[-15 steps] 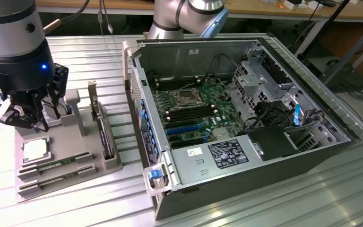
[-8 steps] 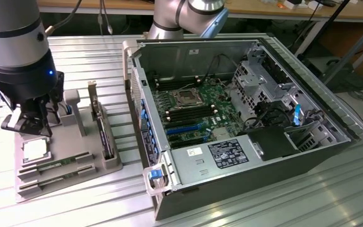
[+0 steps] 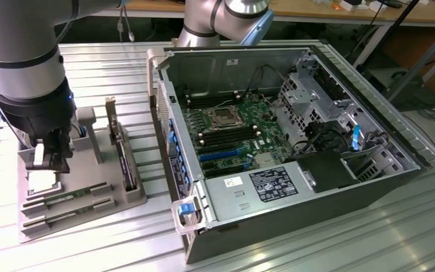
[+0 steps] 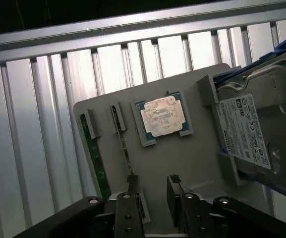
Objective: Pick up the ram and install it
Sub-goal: 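Pick up the ram and move it above insertion slot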
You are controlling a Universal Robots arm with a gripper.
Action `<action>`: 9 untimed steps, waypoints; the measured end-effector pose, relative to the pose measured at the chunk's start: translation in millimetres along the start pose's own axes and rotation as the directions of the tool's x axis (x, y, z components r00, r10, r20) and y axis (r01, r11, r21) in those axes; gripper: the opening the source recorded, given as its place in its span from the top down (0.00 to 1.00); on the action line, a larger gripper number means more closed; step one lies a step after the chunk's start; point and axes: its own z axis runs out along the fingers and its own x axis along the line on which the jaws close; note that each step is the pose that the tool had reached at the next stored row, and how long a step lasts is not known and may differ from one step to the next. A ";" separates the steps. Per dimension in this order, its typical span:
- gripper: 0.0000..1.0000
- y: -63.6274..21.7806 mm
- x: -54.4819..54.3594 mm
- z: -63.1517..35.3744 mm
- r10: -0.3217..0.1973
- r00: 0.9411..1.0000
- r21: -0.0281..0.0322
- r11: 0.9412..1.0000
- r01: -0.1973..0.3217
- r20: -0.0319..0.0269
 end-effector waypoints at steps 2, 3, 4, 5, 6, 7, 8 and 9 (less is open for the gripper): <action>0.64 -0.3 0.0 4.3 -0.054 0.999 -0.001 0.999 0.054 -0.004; 0.64 -0.5 0.0 7.0 -0.088 0.996 -0.001 0.996 0.088 -0.006; 0.64 -0.6 0.1 9.4 -0.124 0.992 -0.001 0.992 0.124 -0.008; 0.64 -0.8 0.1 11.5 -0.164 0.986 -0.002 0.986 0.164 -0.011; 0.64 -0.9 0.3 13.0 -0.190 0.982 -0.003 0.982 0.190 -0.013; 0.64 -1.1 3.0 14.3 -0.193 0.981 -0.003 0.981 0.193 -0.013; 0.64 -1.8 7.3 15.5 -0.194 0.981 -0.003 0.981 0.194 -0.013; 0.64 -2.5 12.5 16.4 -0.194 0.981 -0.003 0.981 0.194 -0.013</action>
